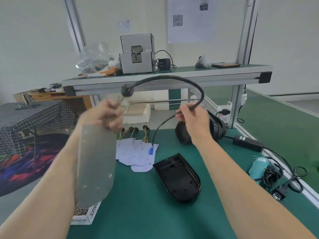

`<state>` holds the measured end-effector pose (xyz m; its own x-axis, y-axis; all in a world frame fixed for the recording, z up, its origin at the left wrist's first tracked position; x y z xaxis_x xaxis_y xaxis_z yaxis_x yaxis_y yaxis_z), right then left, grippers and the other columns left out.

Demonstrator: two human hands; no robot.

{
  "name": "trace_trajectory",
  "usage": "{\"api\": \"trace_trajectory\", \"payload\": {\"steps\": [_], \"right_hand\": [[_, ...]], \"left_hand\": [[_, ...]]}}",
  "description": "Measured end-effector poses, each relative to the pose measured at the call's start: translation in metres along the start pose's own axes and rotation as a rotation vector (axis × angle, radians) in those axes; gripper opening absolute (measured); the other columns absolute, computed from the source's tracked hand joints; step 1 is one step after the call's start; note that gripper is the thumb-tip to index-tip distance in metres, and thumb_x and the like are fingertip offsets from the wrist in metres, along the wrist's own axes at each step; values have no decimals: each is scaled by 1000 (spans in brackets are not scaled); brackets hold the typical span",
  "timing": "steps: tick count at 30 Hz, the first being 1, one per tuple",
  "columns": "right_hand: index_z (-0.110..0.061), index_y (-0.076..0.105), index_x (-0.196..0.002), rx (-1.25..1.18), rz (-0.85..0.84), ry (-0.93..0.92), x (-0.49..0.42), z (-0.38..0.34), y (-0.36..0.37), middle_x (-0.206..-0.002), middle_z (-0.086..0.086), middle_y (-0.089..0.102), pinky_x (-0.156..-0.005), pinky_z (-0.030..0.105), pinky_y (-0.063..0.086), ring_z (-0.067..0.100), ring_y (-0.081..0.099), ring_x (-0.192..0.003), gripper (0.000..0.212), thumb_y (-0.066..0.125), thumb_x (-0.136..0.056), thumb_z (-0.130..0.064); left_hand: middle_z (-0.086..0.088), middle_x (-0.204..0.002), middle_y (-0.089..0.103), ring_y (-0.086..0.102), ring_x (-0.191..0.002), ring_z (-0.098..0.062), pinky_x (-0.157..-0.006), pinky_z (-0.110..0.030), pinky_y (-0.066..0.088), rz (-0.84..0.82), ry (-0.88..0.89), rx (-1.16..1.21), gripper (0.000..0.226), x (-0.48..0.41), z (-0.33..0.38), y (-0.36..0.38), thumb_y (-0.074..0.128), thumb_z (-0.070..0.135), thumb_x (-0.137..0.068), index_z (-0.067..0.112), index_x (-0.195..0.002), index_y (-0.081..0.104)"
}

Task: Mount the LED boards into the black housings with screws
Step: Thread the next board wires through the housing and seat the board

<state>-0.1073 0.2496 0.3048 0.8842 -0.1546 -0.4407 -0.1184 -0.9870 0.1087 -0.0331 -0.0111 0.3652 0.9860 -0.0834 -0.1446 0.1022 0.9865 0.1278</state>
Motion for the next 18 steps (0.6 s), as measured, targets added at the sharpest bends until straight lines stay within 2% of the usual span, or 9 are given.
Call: {"api": "trace_trajectory", "payload": {"steps": [2,5,6,8,11,13,16,18], "right_hand": [[-14,66,-85,42,66,-30,-1,3,-18,-67,-4,71,-63,25,56,9,67,-61,19,62,-100,-24],[-17,64,-80,130,126,-52,6,12,-33,-65,-7,69,-61,27,55,8,66,-58,27,58,-102,-32],[-18,64,-80,143,146,-47,8,16,-38,-65,-7,70,-62,29,56,8,67,-59,28,56,-103,-32],[-18,65,-81,160,181,-40,11,24,-45,-67,-7,71,-65,32,59,9,69,-60,27,54,-104,-30],[-20,66,-85,102,234,-4,13,31,-53,-70,-7,73,-69,33,60,10,71,-63,24,51,-104,-22],[-17,65,-87,42,280,16,13,32,-55,-71,-6,73,-71,31,60,11,72,-65,25,50,-106,-24],[-12,62,-84,-93,328,68,8,33,-55,-67,-3,72,-69,31,58,18,71,-64,28,49,-106,-23],[-6,62,-86,-128,338,102,7,34,-55,-65,-1,71,-65,29,58,18,70,-62,29,49,-106,-23]], "left_hand": [[0,-42,41,33,-23,-9,-35,-10,26,199,-226,-122,32,-10,-48,0,24,-16,-94,10,-84,40],[-2,-55,36,30,-31,-10,-34,-17,21,349,-380,-292,15,-18,-118,3,36,-4,-97,6,-95,46],[-2,-58,33,29,-37,-12,-39,-20,21,358,-396,-369,8,-17,-137,7,42,1,-98,7,-94,47],[-3,-61,34,29,-48,-15,-49,-24,20,339,-451,-510,10,-19,-169,13,54,10,-96,8,-89,47],[-13,-77,46,36,-56,-19,-53,-25,24,283,-540,-606,12,-25,-191,28,64,10,-92,2,-93,54],[-14,-82,44,41,-65,-21,-56,-26,26,222,-593,-623,20,-30,-199,39,69,14,-90,5,-91,52],[-8,-71,37,35,-61,-19,-53,-25,26,181,-634,-675,34,-30,-205,54,78,21,-86,7,-82,47],[-7,-71,36,33,-59,-18,-53,-26,26,177,-662,-693,33,-31,-211,58,77,13,-85,7,-79,46]]}}
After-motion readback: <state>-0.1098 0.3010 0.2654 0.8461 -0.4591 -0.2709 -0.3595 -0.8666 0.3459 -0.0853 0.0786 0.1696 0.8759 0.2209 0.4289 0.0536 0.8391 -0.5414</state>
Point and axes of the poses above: each hand's wrist, its own x-axis away from the middle knuckle, its own y-axis out of the palm, z = x × y, the point moved 3 cm from there along -x, towards the middle knuckle
